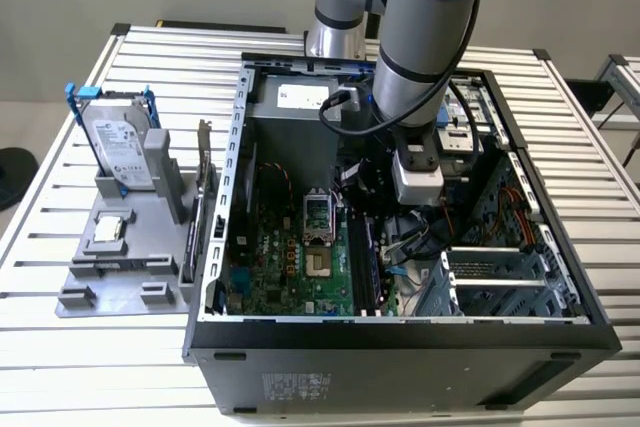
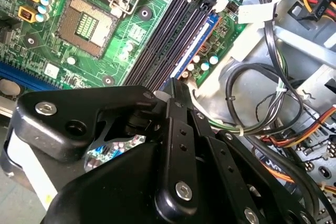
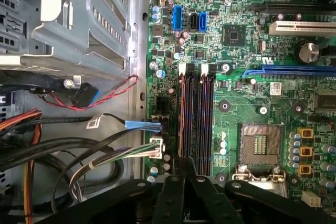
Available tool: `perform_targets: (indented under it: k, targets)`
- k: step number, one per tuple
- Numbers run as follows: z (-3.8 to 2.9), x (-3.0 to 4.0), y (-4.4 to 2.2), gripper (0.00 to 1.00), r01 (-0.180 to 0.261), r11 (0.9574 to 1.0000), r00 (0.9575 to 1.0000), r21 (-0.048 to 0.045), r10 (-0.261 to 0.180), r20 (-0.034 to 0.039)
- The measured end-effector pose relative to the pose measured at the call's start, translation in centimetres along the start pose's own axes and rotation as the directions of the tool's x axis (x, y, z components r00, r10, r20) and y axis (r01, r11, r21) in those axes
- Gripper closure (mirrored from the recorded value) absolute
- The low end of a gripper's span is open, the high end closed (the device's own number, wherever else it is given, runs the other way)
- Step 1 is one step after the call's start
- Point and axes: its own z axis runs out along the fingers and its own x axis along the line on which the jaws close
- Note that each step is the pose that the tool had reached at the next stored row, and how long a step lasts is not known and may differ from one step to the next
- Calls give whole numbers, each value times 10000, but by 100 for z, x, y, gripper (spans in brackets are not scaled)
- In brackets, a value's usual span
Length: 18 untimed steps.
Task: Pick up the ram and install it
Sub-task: 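Press down the ram until it locks into place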
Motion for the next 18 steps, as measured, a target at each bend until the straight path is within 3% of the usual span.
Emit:
perform_targets:
  k: [18]
  targets:
    - [0,0,0,100,-2,9998,10000,198,2,0]
